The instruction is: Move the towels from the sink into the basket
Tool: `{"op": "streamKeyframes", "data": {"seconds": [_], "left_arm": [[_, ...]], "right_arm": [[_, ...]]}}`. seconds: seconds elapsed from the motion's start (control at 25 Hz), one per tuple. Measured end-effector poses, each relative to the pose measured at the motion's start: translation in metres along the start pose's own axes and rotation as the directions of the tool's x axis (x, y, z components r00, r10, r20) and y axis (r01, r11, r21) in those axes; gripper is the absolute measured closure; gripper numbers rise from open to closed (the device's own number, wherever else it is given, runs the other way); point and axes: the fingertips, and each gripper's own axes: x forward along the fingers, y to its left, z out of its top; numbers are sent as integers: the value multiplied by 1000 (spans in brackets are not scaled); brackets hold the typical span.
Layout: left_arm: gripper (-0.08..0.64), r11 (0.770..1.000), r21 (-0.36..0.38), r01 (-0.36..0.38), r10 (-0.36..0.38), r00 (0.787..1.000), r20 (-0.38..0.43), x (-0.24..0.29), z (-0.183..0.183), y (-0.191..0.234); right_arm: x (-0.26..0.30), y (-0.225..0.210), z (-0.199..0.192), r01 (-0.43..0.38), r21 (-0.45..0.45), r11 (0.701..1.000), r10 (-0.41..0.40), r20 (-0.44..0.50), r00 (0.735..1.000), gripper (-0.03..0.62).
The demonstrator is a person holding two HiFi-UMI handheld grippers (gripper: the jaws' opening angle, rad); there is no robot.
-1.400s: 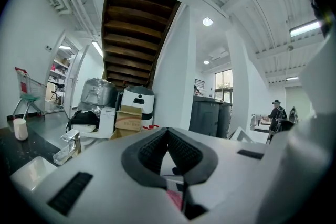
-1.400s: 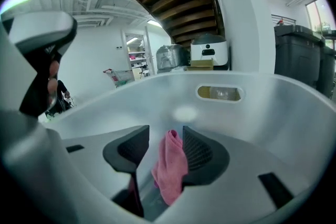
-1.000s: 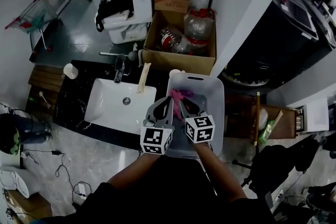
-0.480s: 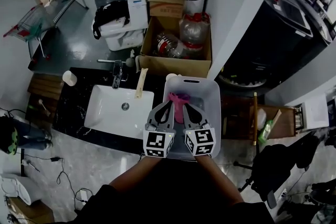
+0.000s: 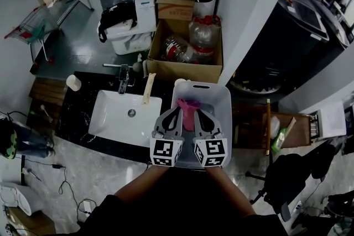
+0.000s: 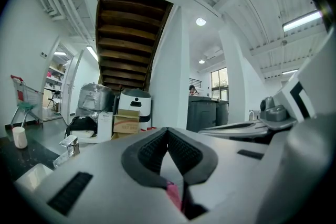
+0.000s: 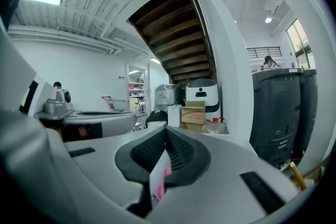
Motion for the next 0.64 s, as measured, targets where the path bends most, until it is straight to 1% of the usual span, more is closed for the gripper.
{"op": "streamKeyframes", "data": {"seconds": [0.32, 0.64], "left_arm": [[557, 1000, 10, -8, 8, 1000, 0, -3, -1, -5], [557, 999, 6, -32, 32, 999, -19, -6, -8, -6]], "right_arm": [[-7, -4, 1, 9, 4, 1000, -10, 17, 1000, 574], [-19, -10, -11, 0, 12, 1000, 0, -7, 1000, 574]]}}
